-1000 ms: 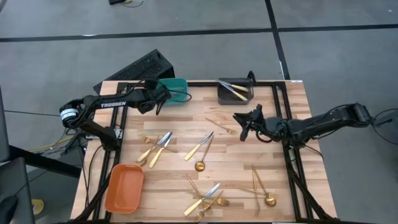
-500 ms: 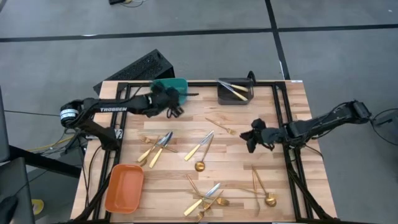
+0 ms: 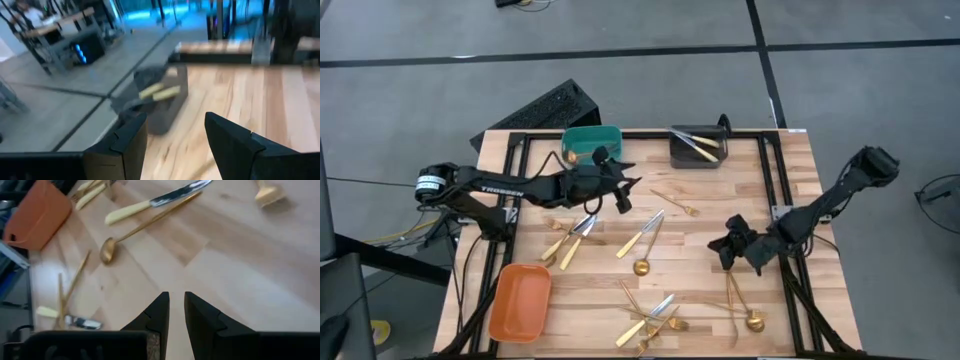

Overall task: Sort silverware by color (type)
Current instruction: Put the gold fork into the orange bin

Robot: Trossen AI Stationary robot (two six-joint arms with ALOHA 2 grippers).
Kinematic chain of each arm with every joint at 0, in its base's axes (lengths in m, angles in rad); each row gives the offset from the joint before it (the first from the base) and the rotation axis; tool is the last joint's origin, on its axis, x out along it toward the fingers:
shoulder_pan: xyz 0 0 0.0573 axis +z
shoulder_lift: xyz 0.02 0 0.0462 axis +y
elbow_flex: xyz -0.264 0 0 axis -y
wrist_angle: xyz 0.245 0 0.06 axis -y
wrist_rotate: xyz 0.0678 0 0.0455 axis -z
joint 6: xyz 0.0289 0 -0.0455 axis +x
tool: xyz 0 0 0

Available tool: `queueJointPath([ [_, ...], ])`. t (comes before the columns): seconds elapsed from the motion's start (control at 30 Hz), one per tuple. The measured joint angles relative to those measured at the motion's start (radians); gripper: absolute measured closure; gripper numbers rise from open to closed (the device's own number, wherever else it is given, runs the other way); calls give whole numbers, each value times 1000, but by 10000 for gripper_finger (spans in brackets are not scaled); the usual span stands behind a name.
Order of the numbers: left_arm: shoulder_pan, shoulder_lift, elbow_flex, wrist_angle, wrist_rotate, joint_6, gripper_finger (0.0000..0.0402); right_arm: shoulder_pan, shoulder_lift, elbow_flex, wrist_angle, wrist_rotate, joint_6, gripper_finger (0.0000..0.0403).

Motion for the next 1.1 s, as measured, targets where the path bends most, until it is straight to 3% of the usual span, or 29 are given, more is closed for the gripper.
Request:
queueJointPath([
  [0.23,23,-14,0,141,23,26,214,5,95,19,67,40,33,316],
  [0.5,101,34,1,105,309,42,214,-31,152,89,45,-31,0,316],
  [0.67,113,89,-1,98,260,137,214,-28,170,206,-245,-151,123,316],
  [0.9,91,260,0,371,385,-88,214,12,288,467,-726,-226,214,316],
  [1.1,56,354,0,570,389,-107,214,46,378,522,-856,-219,197,313],
])
